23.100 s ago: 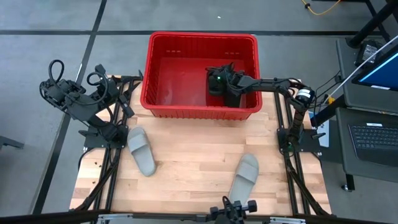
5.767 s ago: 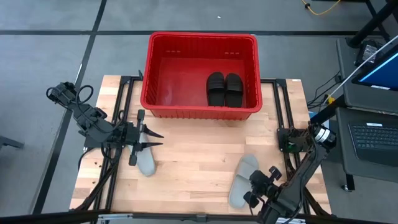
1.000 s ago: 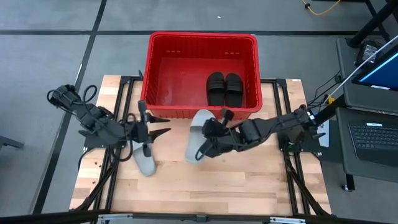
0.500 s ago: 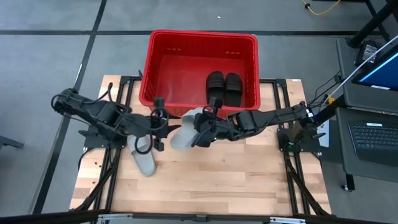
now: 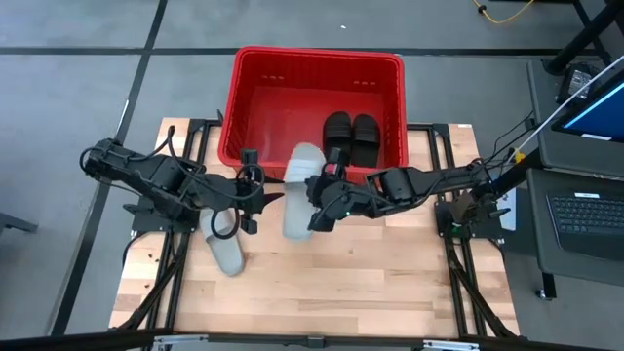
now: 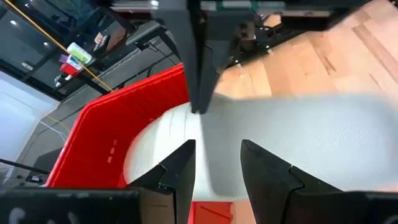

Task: Pick and place slides into bin
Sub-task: Put the right gray slide into the red bin

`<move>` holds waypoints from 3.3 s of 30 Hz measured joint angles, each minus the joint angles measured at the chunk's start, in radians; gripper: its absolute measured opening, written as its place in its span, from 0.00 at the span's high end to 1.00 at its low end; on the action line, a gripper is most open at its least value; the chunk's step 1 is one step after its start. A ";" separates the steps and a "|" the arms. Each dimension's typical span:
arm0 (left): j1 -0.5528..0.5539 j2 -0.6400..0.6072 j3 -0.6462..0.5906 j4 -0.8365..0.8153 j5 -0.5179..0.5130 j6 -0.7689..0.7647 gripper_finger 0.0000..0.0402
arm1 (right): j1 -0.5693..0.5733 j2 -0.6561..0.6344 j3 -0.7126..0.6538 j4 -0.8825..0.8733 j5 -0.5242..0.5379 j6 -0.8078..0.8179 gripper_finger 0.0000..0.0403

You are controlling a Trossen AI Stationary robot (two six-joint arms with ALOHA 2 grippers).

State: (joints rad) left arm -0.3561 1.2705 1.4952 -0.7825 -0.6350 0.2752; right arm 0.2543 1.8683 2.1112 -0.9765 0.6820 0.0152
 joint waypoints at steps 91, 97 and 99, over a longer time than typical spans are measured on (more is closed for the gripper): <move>0.224 -0.011 -0.002 0.048 -0.225 0.184 0.99 | -0.052 -0.049 0.008 0.112 0.005 -0.197 0.78; 0.344 -0.010 -0.002 0.073 -0.090 0.227 0.99 | -0.052 -0.117 0.008 0.060 0.006 -0.200 0.98; 0.382 -0.010 -0.002 0.105 -0.087 0.243 0.99 | -0.053 -0.129 0.008 0.021 0.010 -0.180 0.98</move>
State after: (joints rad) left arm 0.0258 1.2610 1.4933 -0.6772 -0.7219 0.5185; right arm 0.2017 1.7391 2.1192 -0.9553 0.6916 -0.1652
